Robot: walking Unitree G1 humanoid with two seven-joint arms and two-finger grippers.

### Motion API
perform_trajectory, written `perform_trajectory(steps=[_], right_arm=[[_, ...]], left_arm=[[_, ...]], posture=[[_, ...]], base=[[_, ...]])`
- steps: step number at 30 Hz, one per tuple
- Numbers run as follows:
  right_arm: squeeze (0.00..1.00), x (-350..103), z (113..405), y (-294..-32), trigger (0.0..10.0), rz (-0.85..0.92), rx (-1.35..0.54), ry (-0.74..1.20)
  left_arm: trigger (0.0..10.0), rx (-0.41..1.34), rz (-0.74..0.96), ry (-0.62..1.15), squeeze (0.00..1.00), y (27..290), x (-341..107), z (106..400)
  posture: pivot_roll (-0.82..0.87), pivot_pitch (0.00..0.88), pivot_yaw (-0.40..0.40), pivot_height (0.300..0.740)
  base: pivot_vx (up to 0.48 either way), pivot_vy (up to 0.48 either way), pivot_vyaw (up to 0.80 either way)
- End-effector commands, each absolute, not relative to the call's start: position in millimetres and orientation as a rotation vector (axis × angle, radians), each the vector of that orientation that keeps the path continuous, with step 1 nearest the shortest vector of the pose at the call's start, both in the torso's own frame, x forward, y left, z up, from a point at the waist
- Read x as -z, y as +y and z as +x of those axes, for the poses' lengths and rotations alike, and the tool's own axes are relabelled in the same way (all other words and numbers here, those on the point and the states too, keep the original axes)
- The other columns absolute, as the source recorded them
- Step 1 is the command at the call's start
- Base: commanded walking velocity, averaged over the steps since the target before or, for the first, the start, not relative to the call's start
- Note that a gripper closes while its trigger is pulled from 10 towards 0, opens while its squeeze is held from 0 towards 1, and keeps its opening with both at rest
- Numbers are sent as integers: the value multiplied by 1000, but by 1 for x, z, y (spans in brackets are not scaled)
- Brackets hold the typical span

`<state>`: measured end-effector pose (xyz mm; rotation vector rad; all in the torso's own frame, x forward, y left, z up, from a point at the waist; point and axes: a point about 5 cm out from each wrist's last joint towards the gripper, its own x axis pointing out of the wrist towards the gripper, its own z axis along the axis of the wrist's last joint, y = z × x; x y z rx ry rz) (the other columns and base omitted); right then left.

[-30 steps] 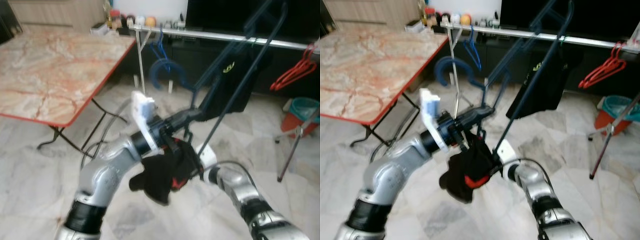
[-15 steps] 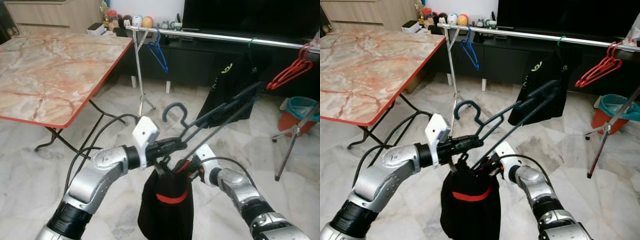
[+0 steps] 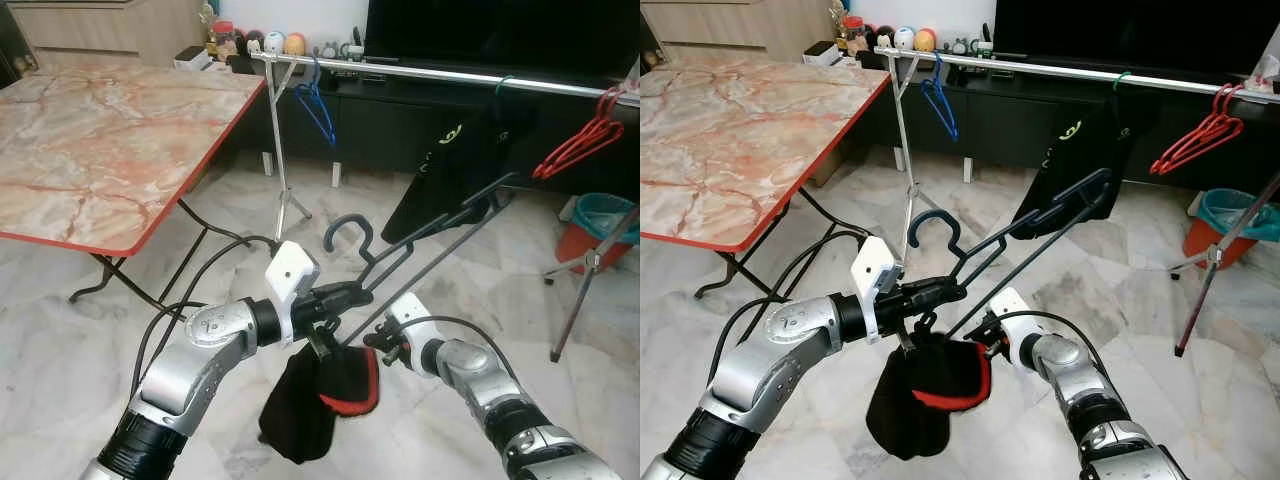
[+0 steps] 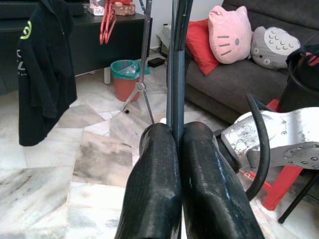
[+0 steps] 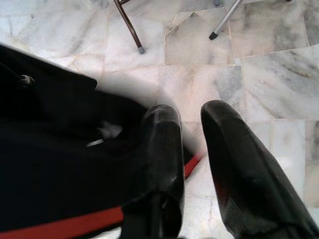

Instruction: Hang hanger

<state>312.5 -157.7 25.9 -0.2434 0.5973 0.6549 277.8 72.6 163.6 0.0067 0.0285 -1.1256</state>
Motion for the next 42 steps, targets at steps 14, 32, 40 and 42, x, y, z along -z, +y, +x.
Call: perform_trajectory(steps=[14, 32, 40, 42], right_arm=[[0, -18, 271, -196, 10000, -645, -1017, 833], [0, -142, 271, -191, 10000, -753, -1169, 483], [0, -149, 280, -182, 10000, -655, -1145, 391], [0, -143, 277, -181, 10000, -640, -1178, 407]], left_arm=[[10000, 1110, 99, 93, 0, 83, -148, 278], [10000, 1096, 382, 243, 0, 122, -123, 273], [10000, 1174, 531, 296, 0, 129, -113, 265], [10000, 1204, 572, 295, 0, 131, -114, 261]], posture=[[113, 0, -10, 740], [109, 0, -5, 740], [109, 0, -6, 740], [111, 0, -5, 740]], base=[[0, 0, 0], [0, 0, 0], [0, 0, 0], [0, 0, 0]])
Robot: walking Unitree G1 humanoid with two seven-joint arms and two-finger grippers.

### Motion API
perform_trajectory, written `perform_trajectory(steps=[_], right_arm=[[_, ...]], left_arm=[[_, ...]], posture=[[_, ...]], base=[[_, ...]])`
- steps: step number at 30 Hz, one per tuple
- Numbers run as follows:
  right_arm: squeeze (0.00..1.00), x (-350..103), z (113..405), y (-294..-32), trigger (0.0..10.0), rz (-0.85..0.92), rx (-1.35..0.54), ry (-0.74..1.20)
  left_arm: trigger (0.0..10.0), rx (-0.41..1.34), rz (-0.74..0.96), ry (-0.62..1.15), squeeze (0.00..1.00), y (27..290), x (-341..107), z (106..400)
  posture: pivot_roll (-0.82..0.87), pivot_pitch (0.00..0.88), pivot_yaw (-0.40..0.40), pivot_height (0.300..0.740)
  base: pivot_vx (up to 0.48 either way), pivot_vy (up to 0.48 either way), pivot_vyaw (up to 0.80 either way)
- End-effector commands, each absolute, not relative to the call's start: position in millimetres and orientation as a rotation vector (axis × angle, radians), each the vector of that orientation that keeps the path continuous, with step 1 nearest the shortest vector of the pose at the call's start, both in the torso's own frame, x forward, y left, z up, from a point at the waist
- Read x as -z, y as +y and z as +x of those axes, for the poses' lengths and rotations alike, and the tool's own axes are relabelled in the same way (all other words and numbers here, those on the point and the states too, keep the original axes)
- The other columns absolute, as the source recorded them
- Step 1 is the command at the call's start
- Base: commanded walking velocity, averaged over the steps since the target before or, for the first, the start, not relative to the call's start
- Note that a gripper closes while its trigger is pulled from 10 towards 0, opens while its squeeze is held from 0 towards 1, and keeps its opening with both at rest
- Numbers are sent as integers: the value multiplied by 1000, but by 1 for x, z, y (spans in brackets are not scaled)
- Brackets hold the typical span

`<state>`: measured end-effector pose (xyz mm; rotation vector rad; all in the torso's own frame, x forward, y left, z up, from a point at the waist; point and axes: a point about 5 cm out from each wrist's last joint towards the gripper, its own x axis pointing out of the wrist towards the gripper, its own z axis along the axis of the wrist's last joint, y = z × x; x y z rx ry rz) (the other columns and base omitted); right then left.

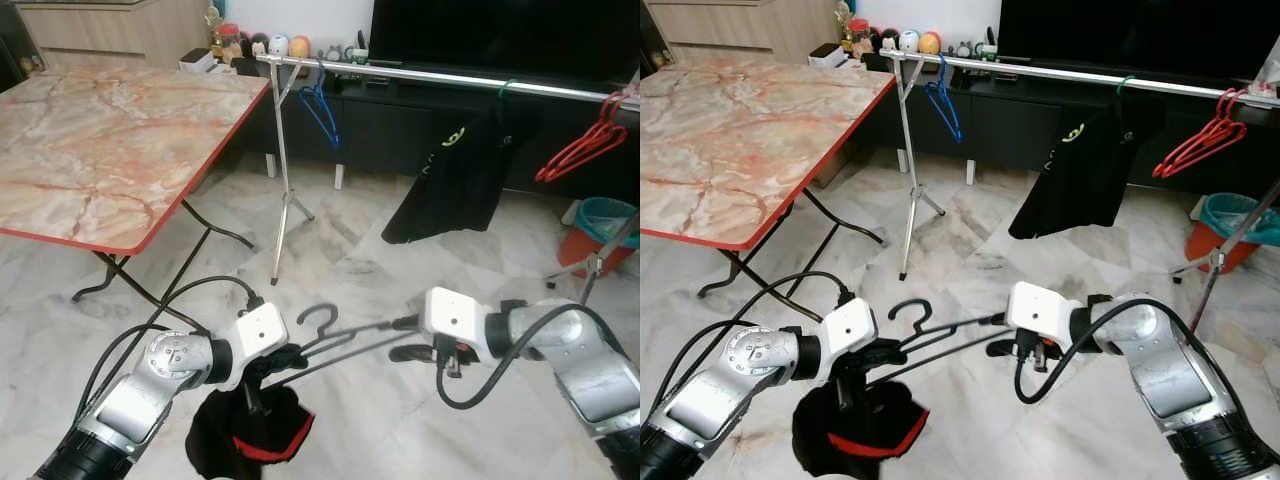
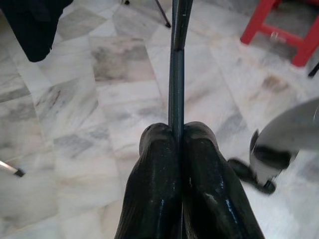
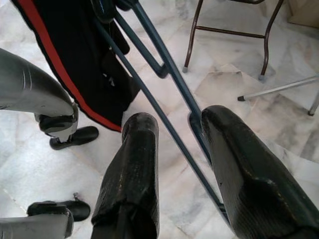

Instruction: Hang hanger

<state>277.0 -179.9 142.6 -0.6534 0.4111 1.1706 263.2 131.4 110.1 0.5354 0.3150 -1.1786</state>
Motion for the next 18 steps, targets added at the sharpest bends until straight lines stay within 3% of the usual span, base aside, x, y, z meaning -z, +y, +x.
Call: perform_trajectory(steps=[1, 9, 18], right_arm=[[0, -141, 276, -181, 10000, -636, -1185, 414], [0, -123, 269, -182, 10000, -612, -1279, 514], [0, -125, 272, -181, 10000, -534, -1309, 479]], left_arm=[[10000, 1216, 580, 296, 0, 131, -114, 260], [10000, 1317, 639, 263, 0, 130, -128, 256], [10000, 1398, 671, 232, 0, 120, -135, 255]], posture=[[113, 0, -4, 740], [117, 0, 1, 740], [114, 0, 0, 740]], base=[[0, 0, 0], [0, 0, 0], [0, 0, 0]])
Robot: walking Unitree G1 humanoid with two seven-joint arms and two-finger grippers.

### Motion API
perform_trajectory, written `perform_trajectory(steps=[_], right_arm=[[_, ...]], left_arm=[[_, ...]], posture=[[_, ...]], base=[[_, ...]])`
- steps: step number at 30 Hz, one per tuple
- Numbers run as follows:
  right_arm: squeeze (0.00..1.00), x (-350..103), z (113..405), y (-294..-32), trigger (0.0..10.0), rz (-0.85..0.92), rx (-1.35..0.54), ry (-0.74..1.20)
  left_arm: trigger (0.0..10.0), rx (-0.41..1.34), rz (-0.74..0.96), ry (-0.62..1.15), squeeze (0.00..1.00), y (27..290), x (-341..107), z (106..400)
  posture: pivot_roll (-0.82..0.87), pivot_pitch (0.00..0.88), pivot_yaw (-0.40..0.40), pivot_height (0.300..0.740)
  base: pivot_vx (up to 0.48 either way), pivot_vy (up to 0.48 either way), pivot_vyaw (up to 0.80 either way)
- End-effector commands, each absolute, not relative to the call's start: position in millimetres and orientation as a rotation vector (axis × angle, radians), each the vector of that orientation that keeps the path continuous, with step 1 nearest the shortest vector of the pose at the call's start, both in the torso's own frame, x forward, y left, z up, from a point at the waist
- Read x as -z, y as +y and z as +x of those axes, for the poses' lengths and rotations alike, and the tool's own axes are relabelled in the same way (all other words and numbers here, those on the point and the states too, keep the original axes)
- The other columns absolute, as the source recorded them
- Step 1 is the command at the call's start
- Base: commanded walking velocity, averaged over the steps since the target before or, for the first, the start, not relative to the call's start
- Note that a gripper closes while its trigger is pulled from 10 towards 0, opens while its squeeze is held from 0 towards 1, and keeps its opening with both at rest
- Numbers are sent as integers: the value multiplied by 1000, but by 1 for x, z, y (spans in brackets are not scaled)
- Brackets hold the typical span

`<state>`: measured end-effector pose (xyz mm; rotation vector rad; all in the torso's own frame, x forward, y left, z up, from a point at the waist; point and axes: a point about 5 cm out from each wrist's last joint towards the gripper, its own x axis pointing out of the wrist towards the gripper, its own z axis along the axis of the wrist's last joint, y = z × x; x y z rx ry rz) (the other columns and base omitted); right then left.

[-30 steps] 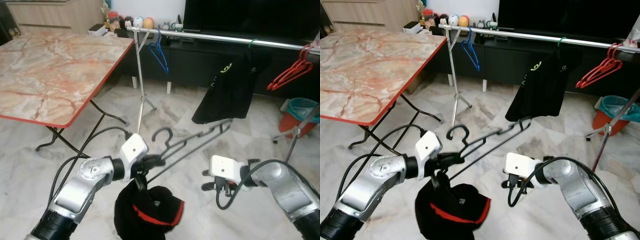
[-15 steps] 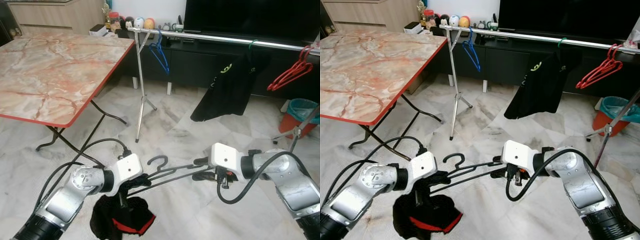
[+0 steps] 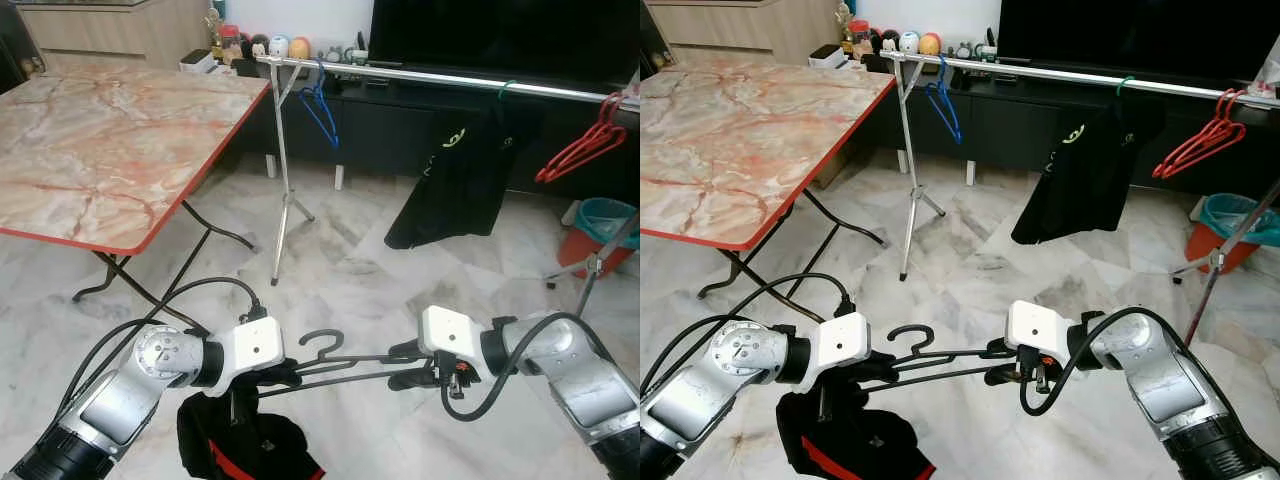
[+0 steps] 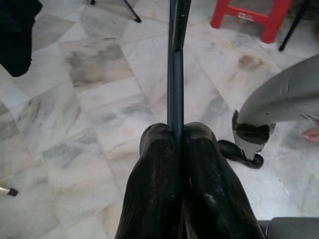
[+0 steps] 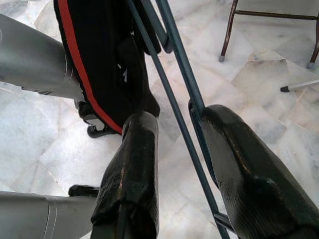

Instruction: Hang hanger

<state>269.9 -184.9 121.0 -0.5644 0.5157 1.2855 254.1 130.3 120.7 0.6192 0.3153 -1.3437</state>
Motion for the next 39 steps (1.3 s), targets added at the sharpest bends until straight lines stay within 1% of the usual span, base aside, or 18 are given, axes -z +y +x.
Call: perform_trajectory(steps=[1, 3, 6, 7, 9, 11, 17, 18, 23, 31, 32, 33, 39], right_arm=[[0, -125, 272, -181, 10000, -534, -1309, 479], [0, -129, 272, -176, 10000, -508, -1338, 456], [0, -130, 272, -174, 10000, -500, -1349, 447], [0, -136, 273, -172, 10000, -495, -1360, 408], [0, -138, 274, -172, 10000, -501, -1354, 397], [0, -138, 281, -176, 10000, -536, -1309, 385], [0, -137, 287, -180, 10000, -594, -1270, 369], [1000, -139, 287, -179, 10000, -569, -1280, 366], [1000, -142, 281, -175, 10000, -518, -1347, 357], [1000, -140, 276, -179, 10000, -472, -1394, 376], [945, -140, 275, -179, 10000, -471, -1408, 378], [0, -137, 272, -178, 10000, -459, -1429, 387], [0, -125, 269, -173, 10000, -437, -1455, 413]], left_arm=[[10000, 1398, 671, 232, 0, 120, -135, 255], [10000, 1419, 705, 238, 0, 119, -135, 255], [10000, 1422, 717, 241, 0, 119, -134, 256], [10000, 1427, 737, 251, 0, 120, -132, 256], [10000, 1428, 738, 253, 0, 121, -132, 256], [10000, 1436, 732, 257, 0, 120, -131, 255], [10000, 1441, 726, 263, 0, 119, -129, 254], [10000, 1441, 724, 267, 0, 119, -128, 254], [10000, 1441, 721, 279, 0, 121, -126, 254], [10000, 1415, 721, 289, 0, 125, -122, 256], [10000, 1412, 722, 288, 0, 125, -122, 256], [10000, 1406, 726, 287, 0, 126, -122, 256], [10000, 1403, 731, 271, 0, 123, -125, 259]], posture=[[114, 0, 0, 740], [115, 0, 1, 740], [115, 0, 1, 740], [111, 0, 3, 740], [111, 0, 3, 740], [107, 0, 0, 740], [109, 0, -3, 740], [110, 0, -2, 740], [111, 0, -2, 740], [111, 0, -3, 740], [111, 0, -4, 740], [112, 0, -5, 740], [118, 0, -7, 740]], base=[[0, 0, 0], [0, 0, 0], [0, 0, 0], [0, 0, 0], [0, 0, 0], [0, 0, 0], [0, 0, 0], [0, 0, 0], [0, 0, 0], [0, 0, 0], [0, 0, 0], [0, 0, 0], [0, 0, 0]])
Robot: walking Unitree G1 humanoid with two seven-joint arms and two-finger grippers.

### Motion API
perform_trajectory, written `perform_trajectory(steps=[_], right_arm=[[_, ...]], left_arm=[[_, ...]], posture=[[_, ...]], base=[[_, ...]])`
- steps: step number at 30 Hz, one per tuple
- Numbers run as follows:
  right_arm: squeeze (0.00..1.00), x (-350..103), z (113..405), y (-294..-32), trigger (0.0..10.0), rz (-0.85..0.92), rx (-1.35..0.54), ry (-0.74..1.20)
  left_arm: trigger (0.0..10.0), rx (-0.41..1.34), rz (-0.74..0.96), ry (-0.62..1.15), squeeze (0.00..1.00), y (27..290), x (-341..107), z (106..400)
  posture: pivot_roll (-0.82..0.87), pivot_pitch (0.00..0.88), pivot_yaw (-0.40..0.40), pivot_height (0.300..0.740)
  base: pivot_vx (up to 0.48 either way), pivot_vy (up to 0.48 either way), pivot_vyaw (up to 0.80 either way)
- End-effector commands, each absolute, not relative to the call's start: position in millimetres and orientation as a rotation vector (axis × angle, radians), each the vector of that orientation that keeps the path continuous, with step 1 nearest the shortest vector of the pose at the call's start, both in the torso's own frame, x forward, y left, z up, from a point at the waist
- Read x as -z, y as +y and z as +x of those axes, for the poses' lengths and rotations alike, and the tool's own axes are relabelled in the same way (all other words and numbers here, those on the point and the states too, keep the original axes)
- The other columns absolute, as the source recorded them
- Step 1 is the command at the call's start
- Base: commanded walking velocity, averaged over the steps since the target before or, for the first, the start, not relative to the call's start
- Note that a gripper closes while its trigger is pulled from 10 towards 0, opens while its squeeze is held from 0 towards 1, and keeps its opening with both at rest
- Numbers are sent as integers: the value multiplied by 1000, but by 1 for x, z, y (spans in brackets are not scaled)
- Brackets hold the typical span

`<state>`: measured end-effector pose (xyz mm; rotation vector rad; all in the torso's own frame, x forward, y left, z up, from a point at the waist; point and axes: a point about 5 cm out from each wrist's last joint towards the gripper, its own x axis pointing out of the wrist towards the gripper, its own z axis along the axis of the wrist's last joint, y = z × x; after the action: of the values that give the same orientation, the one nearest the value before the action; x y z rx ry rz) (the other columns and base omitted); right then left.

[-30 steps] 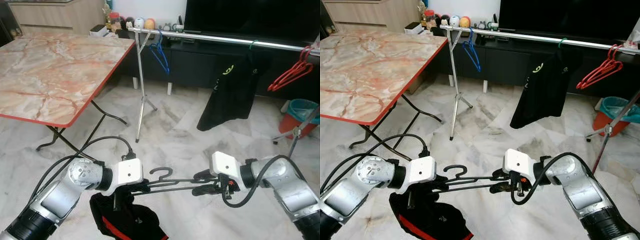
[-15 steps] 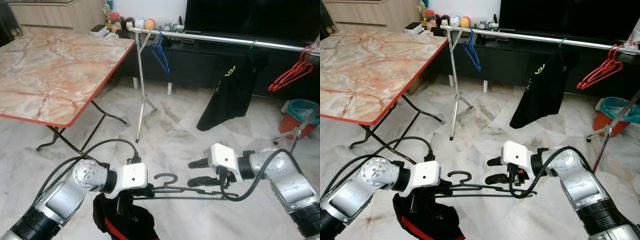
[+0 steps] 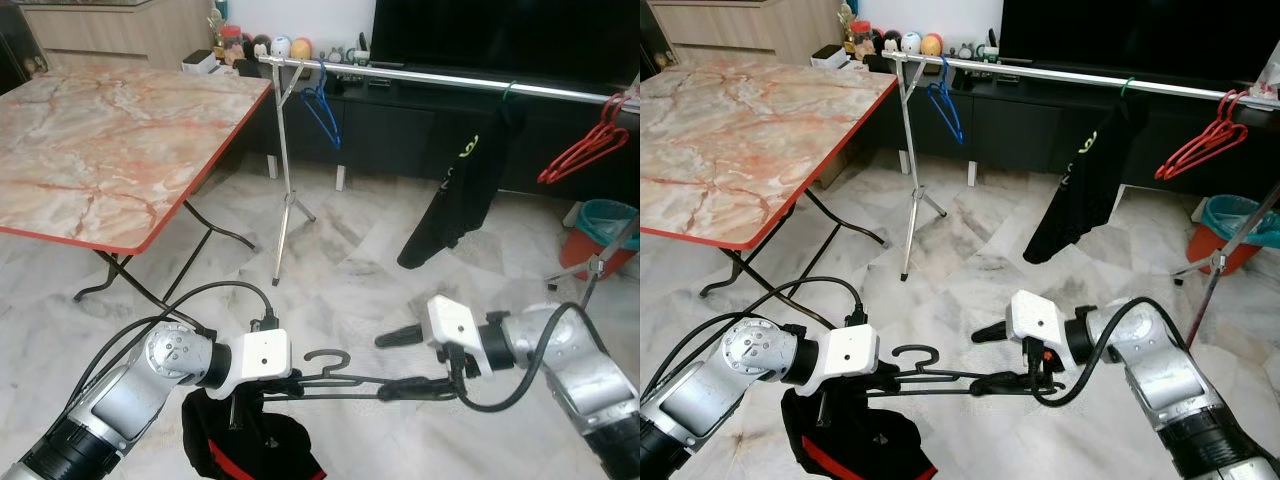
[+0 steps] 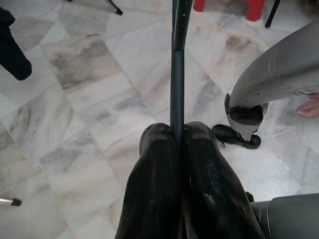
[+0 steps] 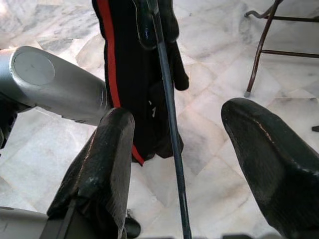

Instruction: Hang hanger

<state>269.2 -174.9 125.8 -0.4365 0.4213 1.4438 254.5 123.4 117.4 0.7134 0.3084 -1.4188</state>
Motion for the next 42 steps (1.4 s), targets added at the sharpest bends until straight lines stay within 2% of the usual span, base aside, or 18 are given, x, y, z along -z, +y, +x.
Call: perform_trajectory(steps=[1, 9, 27, 28, 29, 30, 31, 42], right_arm=[[0, -125, 269, -173, 10000, -437, -1455, 413], [0, -113, 271, -164, 10000, -371, -1445, 402], [0, -89, 272, -153, 10000, -366, -1427, 442], [0, -89, 272, -153, 9608, -365, -1428, 440], [0, -89, 273, -153, 5804, -373, -1416, 436], [0, -89, 274, -154, 5804, -380, -1406, 433], [0, -88, 276, -155, 0, -389, -1384, 435], [0, -82, 278, -158, 0, -426, -1376, 468]], left_arm=[[10000, 1403, 731, 271, 0, 123, -125, 259], [10000, 1444, 767, 257, 0, 117, -125, 260], [10000, 1475, 752, 202, 0, 96, -132, 264], [10000, 1473, 751, 201, 0, 96, -132, 265], [10000, 1472, 750, 200, 0, 96, -132, 265], [10000, 1471, 749, 200, 0, 96, -133, 265], [10000, 1472, 749, 201, 0, 97, -133, 265], [10000, 1476, 747, 203, 0, 97, -134, 265]], posture=[[118, 0, -7, 740], [120, 0, -11, 740], [122, 0, -14, 740], [122, 0, -14, 740], [122, 0, -14, 740], [122, 0, -14, 740], [124, 0, -15, 740], [127, 0, -16, 740]], base=[[0, 0, 0], [0, 0, 0], [0, 0, 0], [0, 0, 0], [0, 0, 0], [0, 0, 0], [0, 0, 0], [0, 0, 0]])
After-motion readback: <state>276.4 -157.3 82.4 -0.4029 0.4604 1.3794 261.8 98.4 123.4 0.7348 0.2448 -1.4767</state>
